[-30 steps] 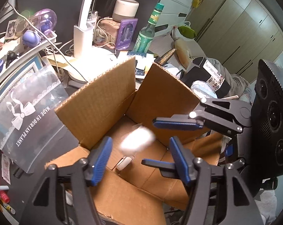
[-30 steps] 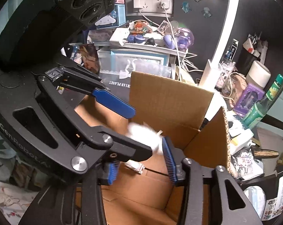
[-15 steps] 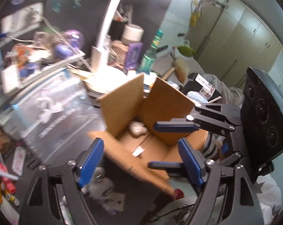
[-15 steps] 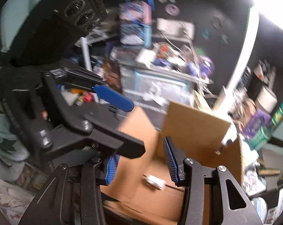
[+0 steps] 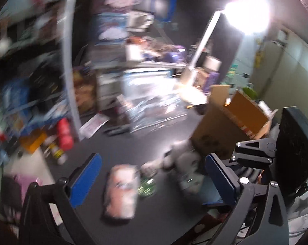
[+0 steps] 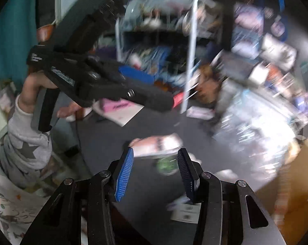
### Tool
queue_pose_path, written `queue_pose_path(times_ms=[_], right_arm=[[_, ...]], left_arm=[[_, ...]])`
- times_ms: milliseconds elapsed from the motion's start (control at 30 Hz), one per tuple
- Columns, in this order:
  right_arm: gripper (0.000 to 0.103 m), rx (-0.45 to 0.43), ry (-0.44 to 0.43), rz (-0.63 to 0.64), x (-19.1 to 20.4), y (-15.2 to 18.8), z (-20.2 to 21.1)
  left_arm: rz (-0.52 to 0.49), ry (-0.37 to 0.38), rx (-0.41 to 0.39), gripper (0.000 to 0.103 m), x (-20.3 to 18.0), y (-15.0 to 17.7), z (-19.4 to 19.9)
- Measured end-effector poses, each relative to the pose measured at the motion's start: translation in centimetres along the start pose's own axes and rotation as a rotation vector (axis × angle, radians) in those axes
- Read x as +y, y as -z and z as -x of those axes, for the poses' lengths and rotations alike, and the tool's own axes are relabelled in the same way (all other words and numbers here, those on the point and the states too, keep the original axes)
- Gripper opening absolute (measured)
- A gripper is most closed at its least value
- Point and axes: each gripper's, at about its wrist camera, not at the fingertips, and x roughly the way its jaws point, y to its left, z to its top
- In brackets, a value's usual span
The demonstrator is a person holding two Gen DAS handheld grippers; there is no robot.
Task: Organize objects
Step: 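Move the left tool back to the green jelly cup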
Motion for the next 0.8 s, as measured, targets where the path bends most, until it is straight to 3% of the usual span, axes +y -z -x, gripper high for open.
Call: queue_pose_path(times_ms=[133, 367, 567, 800], right_arm=[[0.041, 0.075, -0.017, -0.045, -0.6, 0.9, -4.7], [0.041, 0.148, 0.052, -0.103, -3.0, 2.5, -10.2], [0.032, 0.172, 0.066, -0.098, -3.8, 2.7, -12.1], [0.03, 0.165, 0.063, -0.088, -3.8, 2.7, -11.9]], left_arm=[[0.051, 0.0, 0.01, 0.101, 2.0, 3.4, -0.2], [0.117, 0.032, 0.033, 0.101, 3.3, 6.4, -1.1], [0.156, 0.035, 0.048, 0.101, 3.8, 7.4, -1.7], [0.15, 0.046, 0.063, 0.101, 3.5, 7.4, -2.1]])
